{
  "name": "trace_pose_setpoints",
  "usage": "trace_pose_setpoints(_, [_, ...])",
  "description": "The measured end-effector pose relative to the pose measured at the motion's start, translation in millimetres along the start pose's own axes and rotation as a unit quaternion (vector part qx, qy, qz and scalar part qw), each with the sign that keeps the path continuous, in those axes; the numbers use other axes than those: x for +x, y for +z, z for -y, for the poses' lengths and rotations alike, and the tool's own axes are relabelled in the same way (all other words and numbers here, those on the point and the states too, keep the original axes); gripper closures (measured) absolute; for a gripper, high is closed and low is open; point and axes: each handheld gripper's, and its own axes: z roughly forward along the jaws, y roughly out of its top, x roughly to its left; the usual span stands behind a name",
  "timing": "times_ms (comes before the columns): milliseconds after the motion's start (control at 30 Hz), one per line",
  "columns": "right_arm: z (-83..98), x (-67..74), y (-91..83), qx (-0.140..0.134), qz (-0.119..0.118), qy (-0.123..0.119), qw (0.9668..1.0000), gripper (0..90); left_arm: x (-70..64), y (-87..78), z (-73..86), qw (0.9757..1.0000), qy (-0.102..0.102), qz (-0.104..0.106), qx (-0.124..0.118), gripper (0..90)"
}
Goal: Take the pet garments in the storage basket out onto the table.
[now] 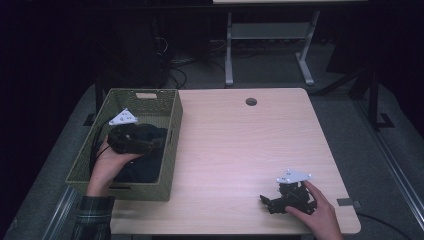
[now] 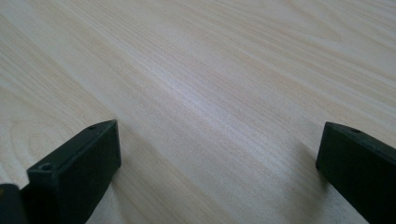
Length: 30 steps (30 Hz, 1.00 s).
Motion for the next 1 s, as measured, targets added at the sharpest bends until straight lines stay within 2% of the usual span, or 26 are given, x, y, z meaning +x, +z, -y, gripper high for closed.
trace_pose_setpoints(433, [0.0, 0.0, 0.0, 0.000, 0.000, 0.000, 1.0000, 0.0, 18.6, -5.2, 13.2, 0.9991, -0.013, -0.033, 0.026, 15.6])
trace_pose_setpoints(733, [0.0, 0.0, 0.0, 0.000, 0.000, 0.000, 1.0000, 0.0, 31.1, -1.1, 23.0, 0.9969, -0.019, -0.052, 0.056, 15.6])
trace_pose_setpoints(1000, [0.0, 0.0, 0.0, 0.000, 0.000, 0.000, 1.0000, 0.0, 40.3, 7.6, 32.3, 0.9940, -0.021, -0.064, 0.086, 15.6])
